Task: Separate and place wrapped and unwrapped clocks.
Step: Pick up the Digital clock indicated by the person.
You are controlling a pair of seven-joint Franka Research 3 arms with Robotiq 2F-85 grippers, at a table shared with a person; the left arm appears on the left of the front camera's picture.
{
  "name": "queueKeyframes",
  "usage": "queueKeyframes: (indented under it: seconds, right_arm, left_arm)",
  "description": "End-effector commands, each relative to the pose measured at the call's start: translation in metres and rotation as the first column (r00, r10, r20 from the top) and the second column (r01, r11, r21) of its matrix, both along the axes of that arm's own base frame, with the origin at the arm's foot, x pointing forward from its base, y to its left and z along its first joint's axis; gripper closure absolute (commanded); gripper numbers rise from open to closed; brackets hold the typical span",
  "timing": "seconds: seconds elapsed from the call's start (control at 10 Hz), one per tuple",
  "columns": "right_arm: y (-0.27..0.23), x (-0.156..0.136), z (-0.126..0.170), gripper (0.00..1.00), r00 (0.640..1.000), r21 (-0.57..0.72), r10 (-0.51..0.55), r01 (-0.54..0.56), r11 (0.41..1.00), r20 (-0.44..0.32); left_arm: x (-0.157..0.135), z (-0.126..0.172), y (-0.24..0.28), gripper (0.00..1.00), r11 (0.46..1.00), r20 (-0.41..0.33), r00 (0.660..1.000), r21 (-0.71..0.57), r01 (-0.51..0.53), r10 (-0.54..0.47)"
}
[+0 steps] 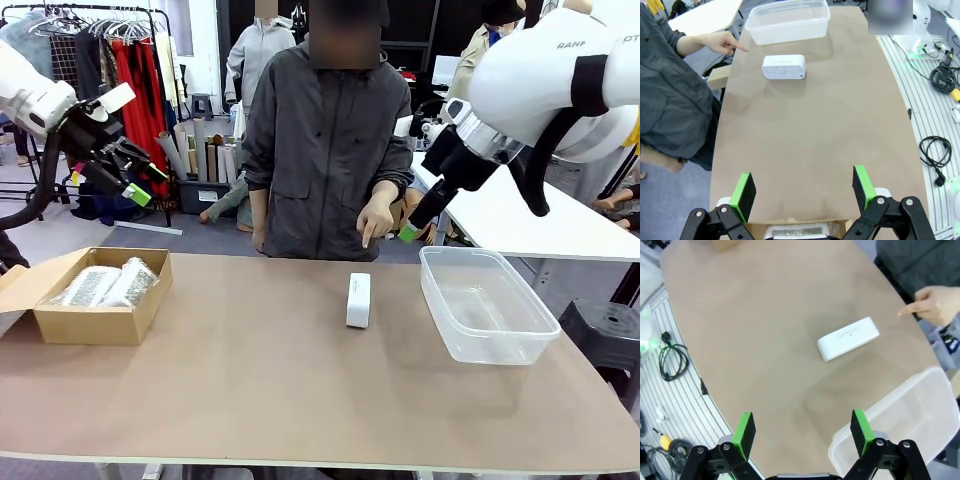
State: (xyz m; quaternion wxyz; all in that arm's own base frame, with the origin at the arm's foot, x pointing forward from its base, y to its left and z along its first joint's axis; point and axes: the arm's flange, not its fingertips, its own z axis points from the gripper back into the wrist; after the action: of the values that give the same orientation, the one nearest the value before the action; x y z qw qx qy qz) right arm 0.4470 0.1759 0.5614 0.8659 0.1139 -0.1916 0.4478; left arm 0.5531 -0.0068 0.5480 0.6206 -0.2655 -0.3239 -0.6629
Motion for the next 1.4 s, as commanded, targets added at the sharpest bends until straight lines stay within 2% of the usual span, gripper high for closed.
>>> queueKeyframes:
  seconds: [0.0, 0.1, 0.2, 0.3, 0.5, 0.7, 0.8, 1.0, 1.2, 1.3]
  right_arm:
    - [-0.001, -0.001, -0.002, 0.0, 0.998, -0.012, -0.066, 0.066, 0.998, 0.008]
    - [-0.001, -0.001, -0.002, 0.0, 0.998, -0.012, -0.066, 0.066, 0.998, 0.008]
    - [-0.003, 0.001, 0.0, 0.0, 1.0, 0.002, -0.02, 0.02, 1.0, -0.003]
    - [0.012, 0.009, -0.007, 0.0, 0.99, -0.028, -0.141, 0.141, 0.99, -0.014]
    - [0.039, 0.022, -0.005, 0.0, 0.933, -0.148, -0.359, 0.358, 0.922, 0.021]
    - [0.062, 0.042, -0.013, 0.0, 0.868, -0.231, -0.496, 0.488, 0.842, 0.024]
    - [0.076, 0.048, -0.023, 0.0, 0.829, -0.256, -0.552, 0.555, 0.791, 0.091]
    - [0.092, 0.064, -0.029, 0.0, 0.79, -0.238, -0.606, 0.608, 0.757, 0.094]
    - [0.095, 0.077, -0.04, 0.0, 0.757, -0.199, -0.652, 0.647, 0.736, 0.048]
    - [0.094, 0.081, -0.043, 0.0, 0.754, -0.175, -0.656, 0.65, 0.74, 0.029]
  left_arm:
    - [-0.002, 0.002, 0.0, 0.0, 1.0, 0.005, 1.0, -0.001, 0.0, 0.0]
    - [-0.002, 0.002, 0.0, 0.0, 1.0, 0.005, 1.0, -0.001, 0.0, 0.0]
    - [-0.002, 0.002, 0.0, 0.0, 1.0, 0.005, 1.0, -0.001, 0.0, 0.0]
    - [-0.002, 0.002, 0.0, 0.0, 1.0, 0.005, 1.0, -0.001, 0.0, 0.0]
    - [-0.002, 0.002, 0.0, 0.0, 1.0, 0.005, 1.0, -0.001, 0.0, 0.0]
    - [-0.002, 0.002, 0.0, 0.0, 1.0, 0.005, 1.0, -0.001, 0.0, 0.0]
    - [-0.002, 0.002, 0.0, 0.0, 1.0, 0.005, 1.0, -0.001, 0.0, 0.0]
    - [-0.002, 0.002, 0.0, 0.0, 1.0, 0.005, 1.0, -0.001, 0.0, 0.0]
    - [-0.002, 0.002, 0.0, 0.0, 1.0, 0.005, 1.0, -0.001, 0.0, 0.0]
    - [-0.002, 0.002, 0.0, 0.0, 1.0, 0.005, 1.0, -0.001, 0.0, 0.0]
